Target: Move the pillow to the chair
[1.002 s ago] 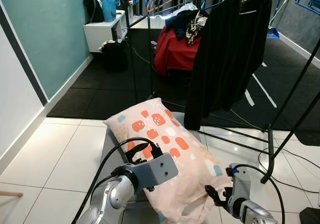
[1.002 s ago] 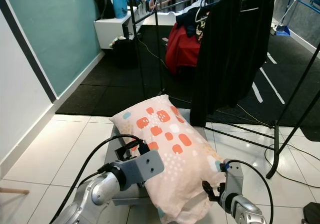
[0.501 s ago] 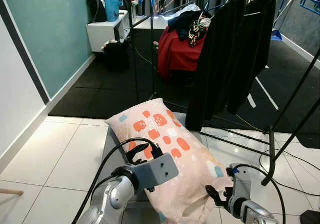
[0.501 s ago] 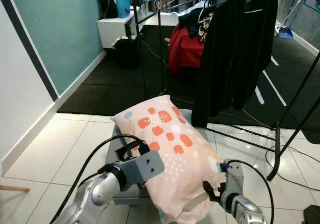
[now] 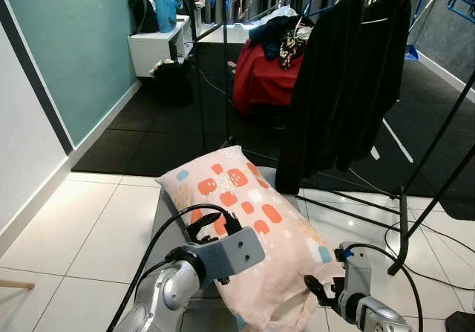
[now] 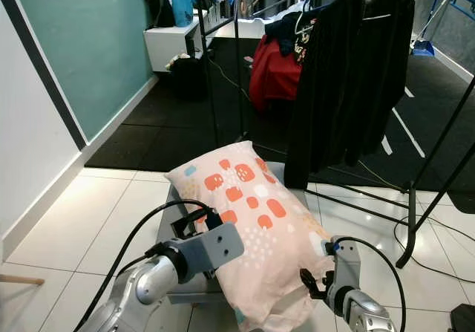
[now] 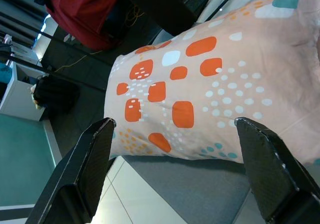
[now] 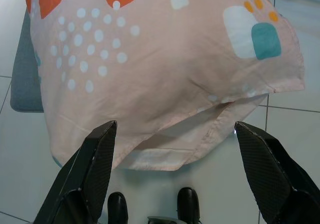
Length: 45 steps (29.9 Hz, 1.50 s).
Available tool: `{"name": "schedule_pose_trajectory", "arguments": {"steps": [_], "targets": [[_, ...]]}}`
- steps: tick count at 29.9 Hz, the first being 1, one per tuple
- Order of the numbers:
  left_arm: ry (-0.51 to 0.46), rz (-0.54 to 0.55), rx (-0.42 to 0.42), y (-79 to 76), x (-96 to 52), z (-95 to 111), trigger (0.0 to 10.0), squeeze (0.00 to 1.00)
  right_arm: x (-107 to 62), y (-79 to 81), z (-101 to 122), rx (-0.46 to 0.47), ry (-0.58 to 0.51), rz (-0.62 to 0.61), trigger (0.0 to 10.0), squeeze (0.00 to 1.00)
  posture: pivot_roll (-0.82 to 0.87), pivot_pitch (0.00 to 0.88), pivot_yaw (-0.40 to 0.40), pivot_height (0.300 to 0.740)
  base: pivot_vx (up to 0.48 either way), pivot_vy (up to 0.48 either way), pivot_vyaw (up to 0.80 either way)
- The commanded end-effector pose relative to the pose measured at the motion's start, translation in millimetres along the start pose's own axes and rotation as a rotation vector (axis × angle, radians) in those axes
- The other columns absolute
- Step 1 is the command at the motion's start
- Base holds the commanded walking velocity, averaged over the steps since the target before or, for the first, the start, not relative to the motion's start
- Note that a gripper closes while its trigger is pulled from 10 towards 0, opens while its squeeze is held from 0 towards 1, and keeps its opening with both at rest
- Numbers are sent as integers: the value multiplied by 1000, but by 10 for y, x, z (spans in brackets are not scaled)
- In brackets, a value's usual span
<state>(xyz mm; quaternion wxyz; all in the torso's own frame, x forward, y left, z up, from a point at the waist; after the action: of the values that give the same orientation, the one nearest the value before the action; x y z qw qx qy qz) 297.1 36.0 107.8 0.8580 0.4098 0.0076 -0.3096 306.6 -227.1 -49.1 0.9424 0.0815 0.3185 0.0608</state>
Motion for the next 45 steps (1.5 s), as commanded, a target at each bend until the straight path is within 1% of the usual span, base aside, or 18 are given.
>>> {"name": "schedule_pose_trajectory", "arguments": {"steps": [1, 16, 19, 20, 24, 26, 29, 30, 31, 33, 37, 40, 45], "targets": [[7, -6, 9, -7, -2, -8, 10000, 0, -2, -16, -19, -7, 11, -6, 10000, 0, -110, 31, -15, 740, 0, 0, 0], [8, -6, 9, -6, 2, -12, 10000, 0, 1, -8, -21, -7, 13, -4, 10000, 0, -109, 22, -16, 740, 0, 0, 0], [6, -6, 8, -8, -4, 2, 10000, 0, -5, -16, -21, -9, 12, -4, 10000, 0, -104, 30, -17, 740, 0, 0, 0], [4, -6, 9, 5, 1, 21, 10000, 0, -6, -18, -11, -16, 15, 0, 10000, 0, -92, 68, -24, 740, 0, 0, 0], [4, -5, 8, 10, 9, 30, 10000, 0, -7, -24, -5, -16, 17, 1, 10000, 0, -89, 61, -29, 740, 0, 0, 0], [-5, 9, 53, 33, 8, 63, 10000, 0, -6, -25, 10, -15, 15, 2, 10000, 0, -93, 66, -27, 740, 0, 0, 0], [-2, 11, 46, 37, 16, 63, 10000, 0, -7, -29, 24, -17, 14, 3, 10000, 0, -89, 73, -33, 740, 0, 0, 0], [0, 6, 35, 30, 16, 56, 10000, 0, -9, -29, 22, -17, 14, 4, 10000, 0, -92, 68, -36, 740, 0, 0, 0], [-1, 5, 16, 41, 20, 56, 10000, 0, -7, -29, 34, -19, 15, 7, 10000, 0, -87, 86, -40, 740, 0, 0, 0], [-3, 5, 6, 48, 25, 58, 10000, 0, -7, -32, 41, -19, 17, 8, 10000, 0, -87, 89, -35, 740, 0, 0, 0], [2, 1, 13, 51, 27, 54, 10000, 0, -3, -23, 42, -21, 18, 10, 10000, 0, -84, 78, -44, 740, 0, 0, 0], [4, -2, 6, 50, 24, 43, 10000, 0, -2, -23, 38, -18, 18, 9, 10000, 0, -92, 98, -28, 740, 0, 0, 0], [4, 0, 14, 53, 19, 47, 10000, 0, -3, -31, 39, -14, 17, 5, 10000, 0, -101, 98, -32, 740, 0, 0, 0]]}}
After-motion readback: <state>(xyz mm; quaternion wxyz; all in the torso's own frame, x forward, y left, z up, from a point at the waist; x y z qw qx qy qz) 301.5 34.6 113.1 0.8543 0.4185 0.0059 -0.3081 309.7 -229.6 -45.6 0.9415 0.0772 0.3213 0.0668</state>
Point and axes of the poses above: a point about 5 cm out from each wrist's last joint towards the gripper, its own x axis pointing out of the wrist towards the gripper, its own z axis along the axis of the wrist's last joint, y = z × x, the point moved 6 cm from there along x, pointing out of the wrist towards the gripper
